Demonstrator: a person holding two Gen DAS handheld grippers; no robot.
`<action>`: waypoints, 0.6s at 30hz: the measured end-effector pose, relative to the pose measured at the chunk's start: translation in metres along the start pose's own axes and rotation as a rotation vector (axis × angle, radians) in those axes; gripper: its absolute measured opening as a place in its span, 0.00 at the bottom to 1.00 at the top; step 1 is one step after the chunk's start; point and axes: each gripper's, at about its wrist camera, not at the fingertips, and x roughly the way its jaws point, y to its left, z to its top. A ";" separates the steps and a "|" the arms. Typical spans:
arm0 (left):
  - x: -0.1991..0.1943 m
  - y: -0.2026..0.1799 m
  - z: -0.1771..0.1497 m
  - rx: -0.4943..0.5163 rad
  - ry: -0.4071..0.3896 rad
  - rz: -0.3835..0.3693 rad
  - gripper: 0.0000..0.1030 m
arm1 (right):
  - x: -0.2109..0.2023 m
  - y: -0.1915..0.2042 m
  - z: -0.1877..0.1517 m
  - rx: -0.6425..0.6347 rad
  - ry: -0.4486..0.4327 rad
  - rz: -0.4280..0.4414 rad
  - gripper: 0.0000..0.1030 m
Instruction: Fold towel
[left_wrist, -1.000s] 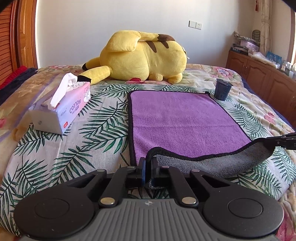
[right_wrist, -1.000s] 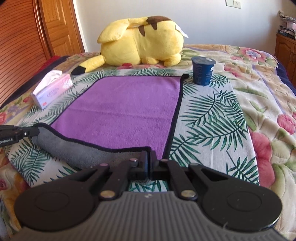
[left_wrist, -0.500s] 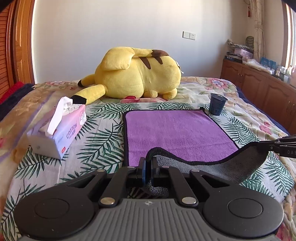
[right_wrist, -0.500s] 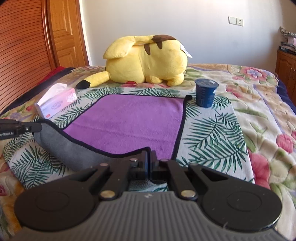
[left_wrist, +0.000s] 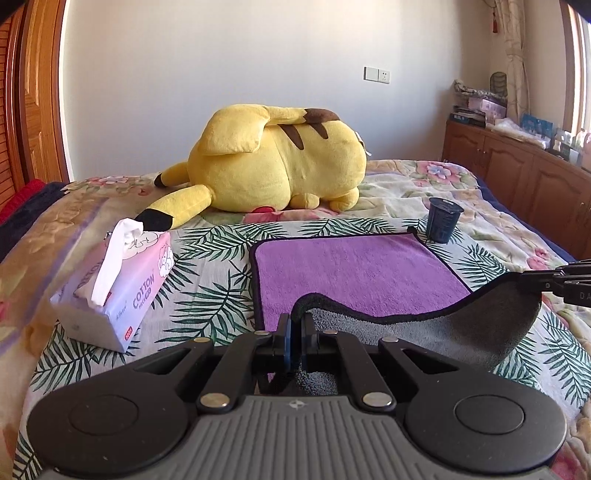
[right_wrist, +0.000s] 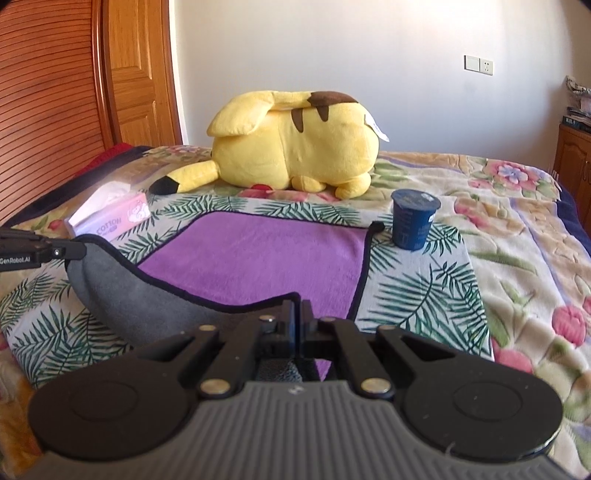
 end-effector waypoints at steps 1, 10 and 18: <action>0.001 0.001 0.001 0.000 0.000 0.000 0.00 | 0.001 -0.001 0.001 -0.001 -0.003 -0.001 0.03; 0.015 0.005 0.018 0.013 -0.004 0.007 0.00 | 0.008 -0.008 0.013 -0.012 -0.034 -0.016 0.03; 0.026 0.003 0.035 0.040 -0.020 0.012 0.00 | 0.012 -0.011 0.025 -0.021 -0.071 -0.012 0.03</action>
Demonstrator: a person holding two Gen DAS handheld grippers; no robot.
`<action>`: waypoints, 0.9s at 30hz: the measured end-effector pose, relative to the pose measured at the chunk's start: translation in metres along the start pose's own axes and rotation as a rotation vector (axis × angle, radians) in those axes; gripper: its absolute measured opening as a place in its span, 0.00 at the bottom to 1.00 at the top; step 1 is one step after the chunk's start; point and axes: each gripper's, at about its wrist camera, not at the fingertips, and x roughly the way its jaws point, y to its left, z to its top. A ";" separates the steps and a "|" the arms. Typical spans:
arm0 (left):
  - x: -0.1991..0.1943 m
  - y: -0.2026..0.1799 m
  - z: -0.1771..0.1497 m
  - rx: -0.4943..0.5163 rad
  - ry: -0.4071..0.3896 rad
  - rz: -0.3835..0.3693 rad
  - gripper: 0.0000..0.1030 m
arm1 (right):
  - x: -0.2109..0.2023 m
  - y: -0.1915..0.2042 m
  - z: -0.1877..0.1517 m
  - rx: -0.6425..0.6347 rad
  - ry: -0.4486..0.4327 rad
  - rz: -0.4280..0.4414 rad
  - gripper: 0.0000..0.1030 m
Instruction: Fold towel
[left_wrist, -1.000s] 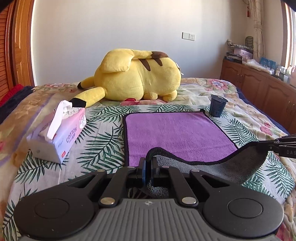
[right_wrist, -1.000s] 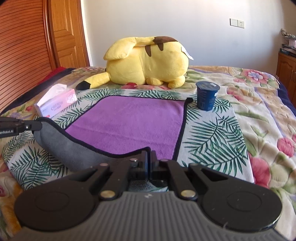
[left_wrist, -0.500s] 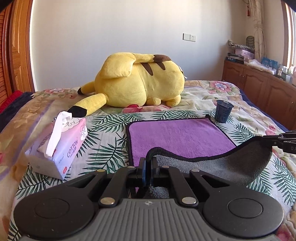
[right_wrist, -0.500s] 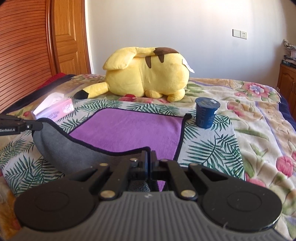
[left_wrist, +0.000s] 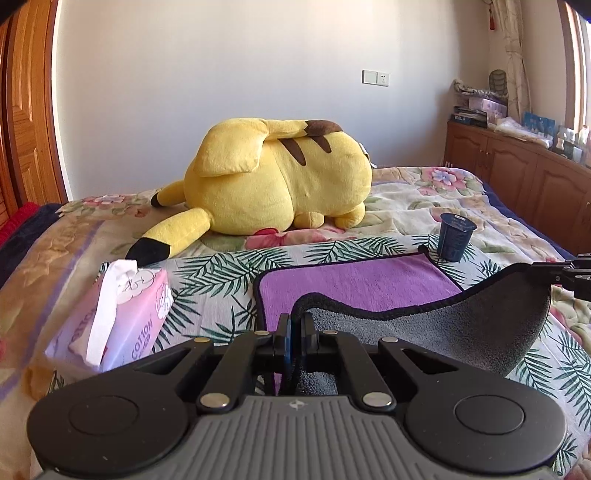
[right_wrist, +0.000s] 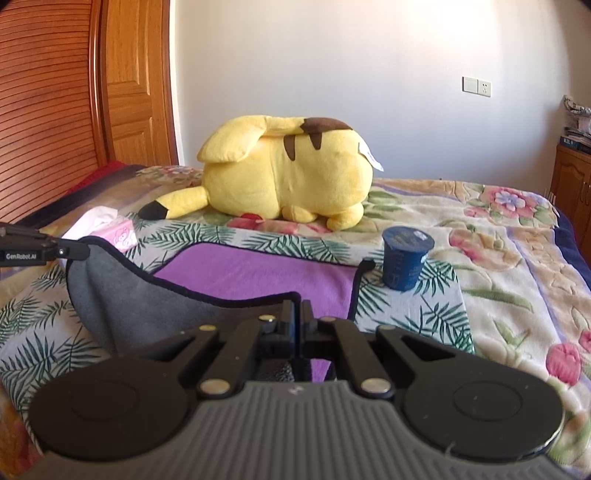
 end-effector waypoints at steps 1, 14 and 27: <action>0.001 0.000 0.002 0.003 -0.003 0.002 0.00 | 0.001 -0.001 0.002 -0.001 -0.004 0.001 0.03; 0.015 0.002 0.022 0.004 -0.031 0.030 0.00 | 0.016 -0.006 0.023 -0.038 -0.059 -0.009 0.03; 0.028 0.001 0.058 0.029 -0.061 0.033 0.00 | 0.030 -0.008 0.049 -0.086 -0.112 -0.015 0.03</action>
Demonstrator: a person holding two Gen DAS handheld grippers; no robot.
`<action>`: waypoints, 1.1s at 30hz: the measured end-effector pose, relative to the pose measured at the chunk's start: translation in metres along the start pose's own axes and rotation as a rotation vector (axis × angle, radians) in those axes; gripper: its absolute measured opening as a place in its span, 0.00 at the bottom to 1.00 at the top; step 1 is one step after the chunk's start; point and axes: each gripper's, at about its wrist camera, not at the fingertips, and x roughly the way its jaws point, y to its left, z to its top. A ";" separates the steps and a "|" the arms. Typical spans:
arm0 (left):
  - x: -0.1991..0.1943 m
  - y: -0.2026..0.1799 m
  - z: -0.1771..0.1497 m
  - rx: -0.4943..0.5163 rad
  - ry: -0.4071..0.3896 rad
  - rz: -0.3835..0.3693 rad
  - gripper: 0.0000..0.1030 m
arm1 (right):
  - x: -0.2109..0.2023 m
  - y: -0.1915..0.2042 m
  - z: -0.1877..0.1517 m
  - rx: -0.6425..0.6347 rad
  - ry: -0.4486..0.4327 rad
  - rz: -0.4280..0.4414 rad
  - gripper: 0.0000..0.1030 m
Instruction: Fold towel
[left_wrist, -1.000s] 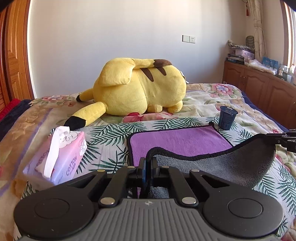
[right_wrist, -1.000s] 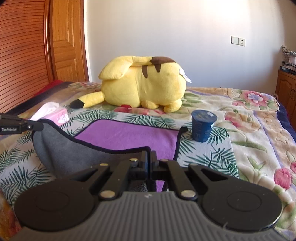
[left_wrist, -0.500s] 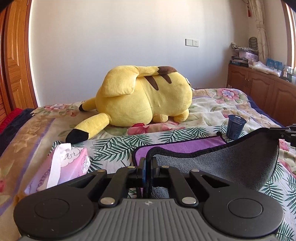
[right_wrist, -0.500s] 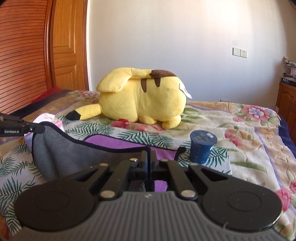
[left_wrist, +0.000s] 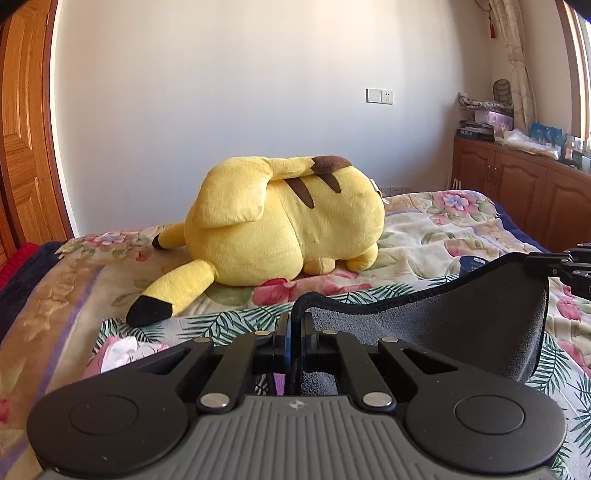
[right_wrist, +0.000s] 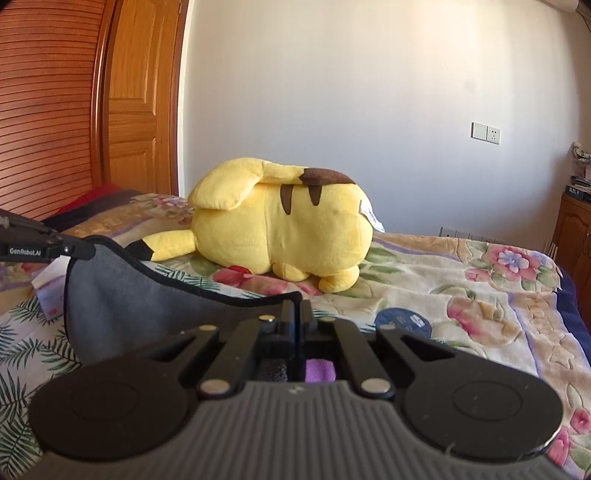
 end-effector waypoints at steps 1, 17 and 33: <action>0.001 0.000 0.002 0.004 -0.002 0.003 0.00 | 0.002 0.000 0.002 -0.002 -0.004 -0.001 0.03; 0.049 0.006 0.017 0.021 -0.024 0.054 0.00 | 0.045 -0.017 0.005 -0.007 -0.040 -0.079 0.03; 0.115 0.013 -0.026 0.004 0.067 0.093 0.00 | 0.101 -0.017 -0.041 -0.059 0.064 -0.103 0.03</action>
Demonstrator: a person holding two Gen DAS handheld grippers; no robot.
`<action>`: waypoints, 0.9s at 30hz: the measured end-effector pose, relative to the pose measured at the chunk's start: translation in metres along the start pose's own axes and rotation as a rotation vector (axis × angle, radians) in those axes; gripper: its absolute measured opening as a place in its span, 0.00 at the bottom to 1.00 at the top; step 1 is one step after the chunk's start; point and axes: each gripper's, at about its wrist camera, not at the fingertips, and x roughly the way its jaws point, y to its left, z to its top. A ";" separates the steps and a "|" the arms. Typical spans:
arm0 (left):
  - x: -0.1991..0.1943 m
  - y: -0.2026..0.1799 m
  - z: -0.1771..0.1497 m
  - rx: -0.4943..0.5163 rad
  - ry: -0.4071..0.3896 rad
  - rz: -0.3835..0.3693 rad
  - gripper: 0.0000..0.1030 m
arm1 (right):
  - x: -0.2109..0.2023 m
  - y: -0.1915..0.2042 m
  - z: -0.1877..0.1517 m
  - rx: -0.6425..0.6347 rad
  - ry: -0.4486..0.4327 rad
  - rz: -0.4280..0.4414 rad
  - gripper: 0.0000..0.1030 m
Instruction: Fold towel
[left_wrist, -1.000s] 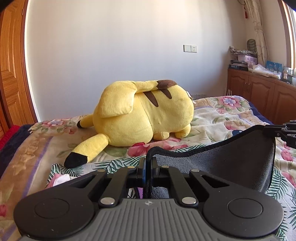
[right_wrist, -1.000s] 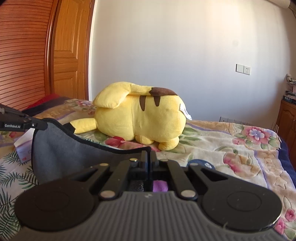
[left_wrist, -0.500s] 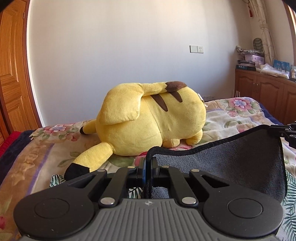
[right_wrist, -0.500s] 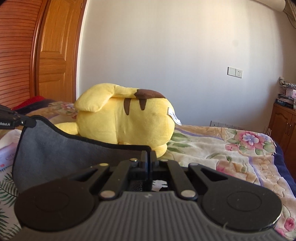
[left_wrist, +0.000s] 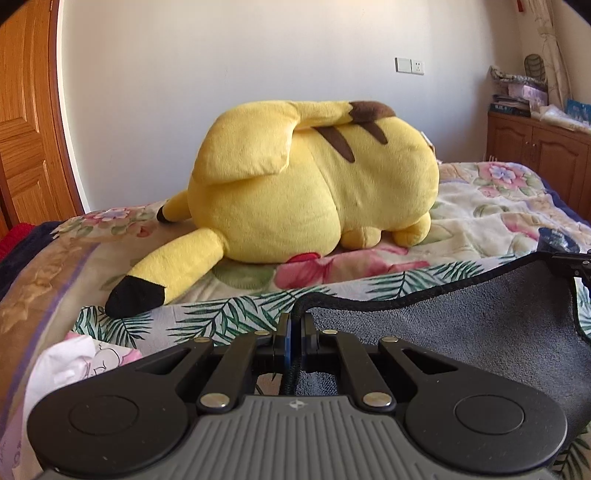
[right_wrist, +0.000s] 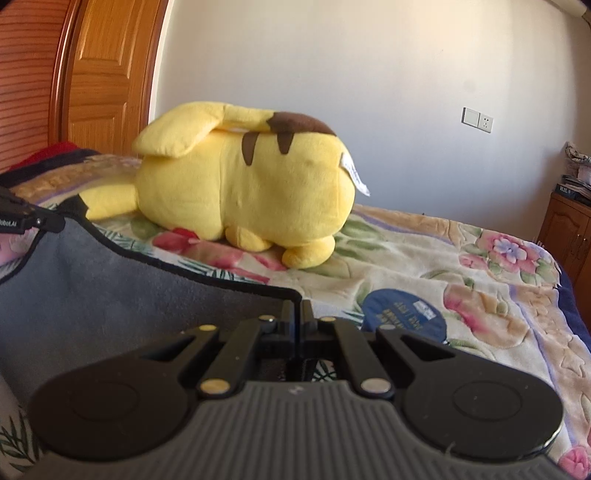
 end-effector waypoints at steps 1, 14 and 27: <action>0.002 -0.001 -0.002 0.006 0.006 0.003 0.00 | 0.003 0.000 -0.001 -0.002 0.004 0.000 0.03; 0.022 -0.008 -0.012 0.032 0.047 0.027 0.00 | 0.020 0.000 -0.012 -0.009 0.052 0.009 0.03; 0.012 -0.013 -0.012 0.030 0.073 0.034 0.06 | 0.006 -0.003 -0.010 0.015 0.067 0.020 0.13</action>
